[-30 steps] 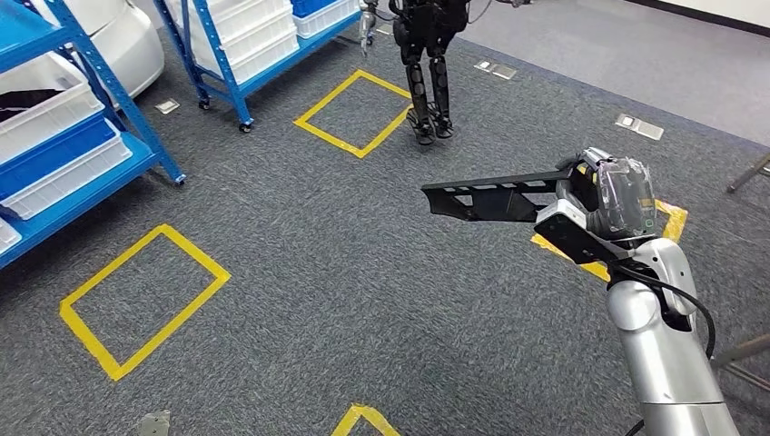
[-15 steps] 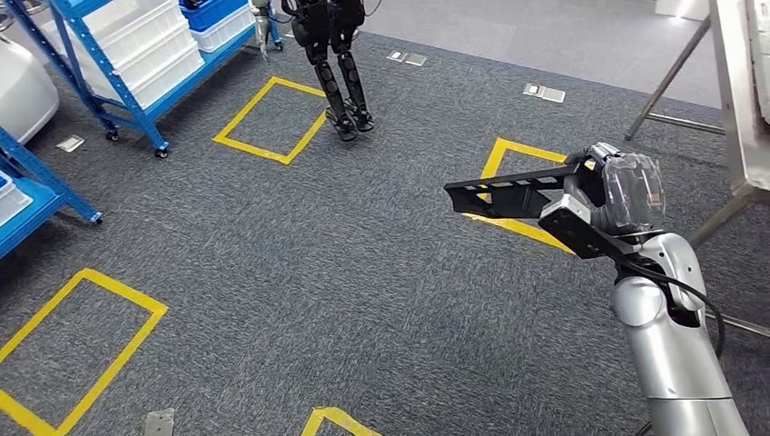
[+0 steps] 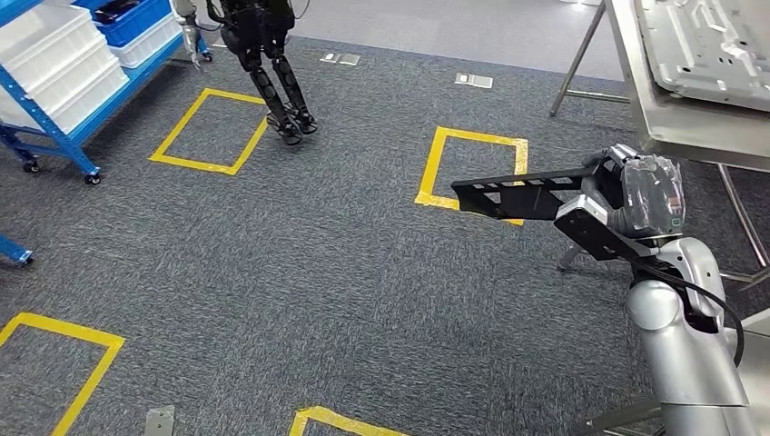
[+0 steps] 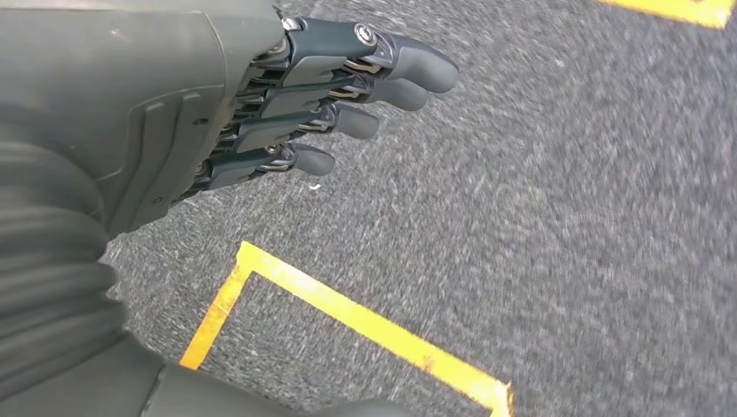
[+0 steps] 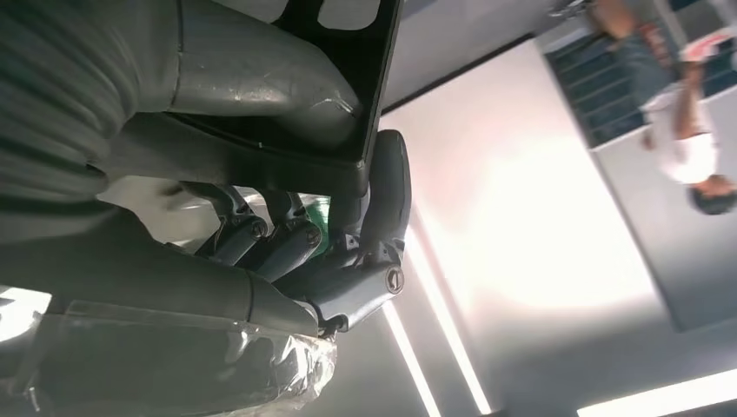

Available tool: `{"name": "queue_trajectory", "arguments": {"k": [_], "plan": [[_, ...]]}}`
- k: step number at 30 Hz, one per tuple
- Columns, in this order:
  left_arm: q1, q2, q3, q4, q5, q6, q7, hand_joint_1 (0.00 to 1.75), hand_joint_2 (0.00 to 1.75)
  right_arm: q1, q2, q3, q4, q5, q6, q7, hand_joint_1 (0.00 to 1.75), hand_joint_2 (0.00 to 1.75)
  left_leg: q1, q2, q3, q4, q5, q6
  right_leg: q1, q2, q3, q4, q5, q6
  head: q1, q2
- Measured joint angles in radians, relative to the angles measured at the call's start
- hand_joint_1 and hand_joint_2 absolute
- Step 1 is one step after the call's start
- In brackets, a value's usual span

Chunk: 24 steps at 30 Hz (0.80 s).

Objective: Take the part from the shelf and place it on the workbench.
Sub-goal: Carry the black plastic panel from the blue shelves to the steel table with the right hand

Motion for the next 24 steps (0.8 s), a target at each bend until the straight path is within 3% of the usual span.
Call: {"name": "queue_trajectory", "arguments": {"k": [1,3,4,6,8,10,12,14,15,16,17,19,21,23,24], "plan": [[0.000,-0.001,0.000,0.000,-0.001,0.001,0.002,0.00,1.75,0.002,0.000,-0.001,0.000,0.003,0.000,0.003,1.71,1.75,0.001,0.015,-0.004,0.001,0.002,-0.004,-0.005,-0.007,0.028,-0.033,0.008,0.012,0.000,0.000],[-0.002,-0.002,0.000,0.000,-0.002,0.002,0.007,0.00,1.75,0.002,0.001,-0.003,-0.001,0.011,0.000,0.008,1.71,1.75,0.001,0.042,-0.012,0.010,-0.001,-0.015,-0.011,-0.048,0.125,-0.173,0.037,0.033,0.002,0.000],[-0.004,-0.001,0.000,0.000,-0.003,0.003,0.009,0.00,1.75,0.002,0.003,-0.004,-0.003,0.016,0.000,0.009,1.71,1.75,-0.001,0.054,-0.016,0.018,-0.006,-0.022,-0.010,-0.068,0.163,-0.232,0.049,0.034,0.002,0.000],[-0.007,0.000,0.000,-0.001,-0.004,0.004,0.011,0.00,1.75,0.004,0.006,-0.007,-0.006,0.026,0.002,0.011,1.71,1.75,-0.005,0.077,-0.020,0.029,-0.014,-0.036,-0.004,-0.079,0.190,-0.276,0.055,0.021,-0.001,0.000],[-0.011,-0.001,0.000,0.000,-0.004,0.005,0.011,0.00,1.75,0.007,0.008,-0.010,-0.008,0.033,0.003,0.012,1.71,1.75,0.002,0.092,-0.018,0.033,-0.017,-0.048,-0.003,-0.052,0.184,-0.277,0.062,0.001,-0.004,0.000],[-0.012,-0.002,0.000,0.000,-0.003,0.005,0.010,0.00,1.75,0.005,0.008,-0.013,-0.010,0.037,0.003,0.013,1.71,1.75,0.013,0.047,-0.031,0.071,-0.050,-0.061,-0.006,-0.028,0.181,-0.281,0.070,-0.016,-0.005,0.000],[-0.011,-0.002,0.000,0.000,-0.002,0.005,0.008,0.00,1.75,0.003,0.013,-0.016,-0.011,0.044,0.003,0.016,1.71,1.75,0.019,-0.021,-0.077,0.189,-0.126,-0.068,-0.005,-0.005,0.178,-0.282,0.076,-0.028,-0.008,0.000],[-0.009,-0.003,0.000,0.000,-0.001,0.005,0.008,0.00,1.75,0.002,0.018,-0.016,-0.011,0.050,0.003,0.020,1.71,1.75,0.019,-0.040,-0.130,0.312,-0.180,-0.067,0.002,0.021,0.175,-0.282,0.080,-0.033,-0.009,0.000],[-0.008,-0.003,0.000,0.000,-0.001,0.005,0.008,0.00,1.75,0.002,0.019,-0.016,-0.011,0.051,0.003,0.022,1.71,1.75,0.019,-0.043,-0.139,0.332,-0.179,-0.063,0.006,0.034,0.174,-0.282,0.082,-0.035,-0.009,0.000],[-0.008,-0.003,0.000,0.000,-0.001,0.005,0.008,0.00,1.75,0.002,0.020,-0.016,-0.011,0.052,0.003,0.024,1.71,1.75,0.019,-0.046,-0.129,0.311,-0.158,-0.057,0.009,0.048,0.173,-0.282,0.084,-0.037,-0.009,0.000],[-0.009,-0.003,0.000,0.000,-0.001,0.005,0.008,0.00,1.75,0.002,0.020,-0.017,-0.011,0.052,0.003,0.025,1.71,1.75,0.017,-0.055,-0.101,0.255,-0.122,-0.048,0.011,0.062,0.173,-0.282,0.086,-0.037,-0.008,0.000],[-0.009,-0.002,0.000,0.000,0.000,0.007,0.011,0.00,1.75,0.000,0.022,-0.017,-0.011,0.053,0.003,0.027,1.71,1.75,0.014,-0.105,-0.033,0.115,-0.058,-0.029,0.012,0.086,0.171,-0.282,0.092,-0.034,-0.008,0.000],[-0.009,-0.001,0.000,0.000,0.003,0.009,0.012,0.00,1.75,-0.004,0.025,-0.017,-0.008,0.056,0.004,0.026,1.71,1.75,0.009,-0.135,-0.004,0.052,-0.038,-0.017,0.008,0.109,0.164,-0.282,0.100,-0.024,-0.009,0.000],[-0.009,0.000,0.001,0.000,0.007,0.010,0.012,0.00,1.75,-0.008,0.027,-0.018,-0.004,0.059,0.005,0.026,1.71,1.75,0.006,-0.114,0.000,0.039,-0.030,-0.010,0.005,0.130,0.157,-0.289,0.111,-0.010,-0.012,0.000],[-0.010,-0.001,0.001,0.000,0.008,0.010,0.011,0.00,1.75,-0.010,0.026,-0.019,-0.002,0.060,0.006,0.026,1.71,1.75,0.006,-0.100,0.005,0.025,-0.019,-0.006,0.007,0.118,0.151,-0.289,0.112,-0.007,-0.011,0.000]]}}
